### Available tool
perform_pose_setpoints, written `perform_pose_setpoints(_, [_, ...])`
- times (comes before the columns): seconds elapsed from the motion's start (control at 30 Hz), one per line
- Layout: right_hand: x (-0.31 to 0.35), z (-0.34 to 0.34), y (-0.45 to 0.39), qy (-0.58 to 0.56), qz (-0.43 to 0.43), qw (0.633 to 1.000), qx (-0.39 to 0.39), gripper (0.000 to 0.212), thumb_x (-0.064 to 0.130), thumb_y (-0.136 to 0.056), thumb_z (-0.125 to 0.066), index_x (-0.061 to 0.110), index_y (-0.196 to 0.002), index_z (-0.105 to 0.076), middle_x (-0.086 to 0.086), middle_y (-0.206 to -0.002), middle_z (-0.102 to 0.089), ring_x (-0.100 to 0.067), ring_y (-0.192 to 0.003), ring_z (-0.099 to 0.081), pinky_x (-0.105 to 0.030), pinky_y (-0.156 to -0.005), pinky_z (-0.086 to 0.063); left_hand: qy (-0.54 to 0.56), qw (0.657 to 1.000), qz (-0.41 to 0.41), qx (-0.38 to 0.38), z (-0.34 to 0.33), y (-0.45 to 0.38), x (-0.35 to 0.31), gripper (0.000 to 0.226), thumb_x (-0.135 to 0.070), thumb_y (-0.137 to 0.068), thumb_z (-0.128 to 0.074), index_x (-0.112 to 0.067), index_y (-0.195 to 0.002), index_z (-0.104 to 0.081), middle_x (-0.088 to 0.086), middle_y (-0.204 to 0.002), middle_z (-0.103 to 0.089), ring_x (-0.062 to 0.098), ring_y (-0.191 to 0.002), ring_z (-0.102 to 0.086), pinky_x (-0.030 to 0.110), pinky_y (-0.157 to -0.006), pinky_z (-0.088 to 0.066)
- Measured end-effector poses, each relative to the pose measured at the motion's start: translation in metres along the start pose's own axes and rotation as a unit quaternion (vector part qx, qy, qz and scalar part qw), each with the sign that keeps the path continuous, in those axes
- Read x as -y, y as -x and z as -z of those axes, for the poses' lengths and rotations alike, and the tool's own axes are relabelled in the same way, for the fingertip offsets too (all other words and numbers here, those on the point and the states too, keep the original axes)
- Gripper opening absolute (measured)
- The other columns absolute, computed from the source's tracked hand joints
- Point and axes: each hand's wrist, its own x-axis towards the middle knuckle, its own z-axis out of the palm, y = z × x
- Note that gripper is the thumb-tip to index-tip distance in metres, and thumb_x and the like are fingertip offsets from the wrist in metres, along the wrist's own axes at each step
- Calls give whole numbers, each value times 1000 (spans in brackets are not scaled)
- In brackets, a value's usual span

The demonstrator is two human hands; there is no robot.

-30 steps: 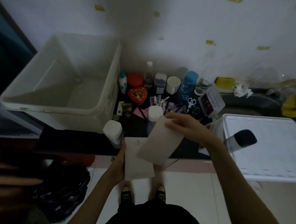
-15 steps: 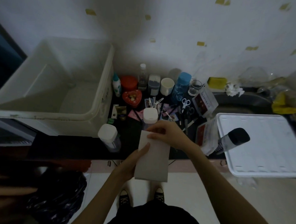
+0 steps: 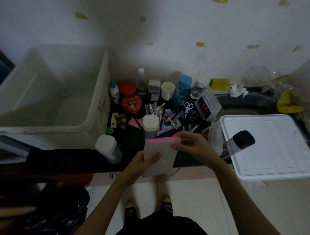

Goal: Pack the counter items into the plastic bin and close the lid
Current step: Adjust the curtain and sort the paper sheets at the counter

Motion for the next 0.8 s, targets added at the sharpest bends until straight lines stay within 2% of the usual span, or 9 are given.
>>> perform_pose_setpoints(0.1, [-5,1,7,-23,-6,999,-42,24,22,-84,-74,13,-106,-69,-1,-103,-73,-14,-97,-70,-31,-86,-57,-49,996,-58,-47,-3,-8,-5,23,-29,-87,-66,-27,-110,-65,-3,-106,-72,11,-98,-69,27,-78,-58])
perform_pose_setpoints(0.17, [-9,1,10,-28,-19,997,-69,22,21,-82,-76,12,-102,-70,0,-99,-74,-12,-94,-71,-28,-82,-57,-53,994,-67,-65,-9,-12,-9,21,-42,-88,-56,-32,-104,-65,-8,-106,-70,7,-97,-67,23,-79,-56])
perform_pose_setpoints(0.23, [-15,0,13,-21,-32,996,-81,21,22,-81,-77,14,-99,-70,1,-97,-74,-10,-91,-71,-26,-79,-58,11,996,-22,-86,-18,-18,-8,35,-55,-90,-43,-32,-100,-67,-4,-105,-71,14,-98,-68,28,-84,-55])
perform_pose_setpoints(0.3, [-23,-2,15,-18,-46,995,-82,20,25,-80,-77,16,-97,-70,1,-96,-74,-11,-91,-72,-29,-78,-59,48,992,21,-113,-29,-27,1,45,-55,-96,-40,-21,-105,-69,7,-106,-71,23,-99,-68,35,-84,-53])
perform_pose_setpoints(0.43, [-39,-2,18,-33,-75,992,-100,22,27,-81,-78,14,-97,-70,-2,-94,-73,-13,-88,-71,-32,-78,-60,53,982,79,-164,-43,-45,20,36,-44,-99,-46,-15,-110,-63,18,-114,-64,35,-106,-62,44,-86,-52])
perform_pose_setpoints(0.57, [-54,-5,18,-80,-126,982,-111,23,25,-82,-78,13,-98,-69,-2,-92,-73,-15,-85,-72,-31,-71,-60,68,982,110,-135,-43,-55,29,47,-53,-96,-47,-18,-124,-60,14,-120,-65,30,-109,-63,48,-96,-51])
perform_pose_setpoints(0.63, [-61,-6,17,-112,-154,975,-116,23,25,-82,-77,12,-100,-69,-3,-93,-73,-17,-86,-72,-31,-71,-59,56,984,122,-117,-42,-58,31,55,-64,-90,-48,-22,-123,-61,10,-117,-67,27,-108,-65,47,-97,-51])
perform_pose_setpoints(0.73, [-71,-6,16,-159,-187,961,-131,26,26,-84,-76,13,-105,-70,-4,-98,-73,-20,-92,-71,-32,-72,-59,10,992,98,-77,-40,-58,35,45,-62,-90,-50,-19,-96,-61,11,-106,-66,31,-104,-64,50,-94,-51])
perform_pose_setpoints(0.8, [-75,-10,14,-163,-199,957,-137,29,33,-86,-73,17,-110,-69,-2,-102,-73,-19,-96,-69,-35,-76,-59,7,993,91,-81,-41,-60,36,41,-57,-93,-50,-17,-91,-57,12,-102,-64,32,-102,-62,48,-90,-51])
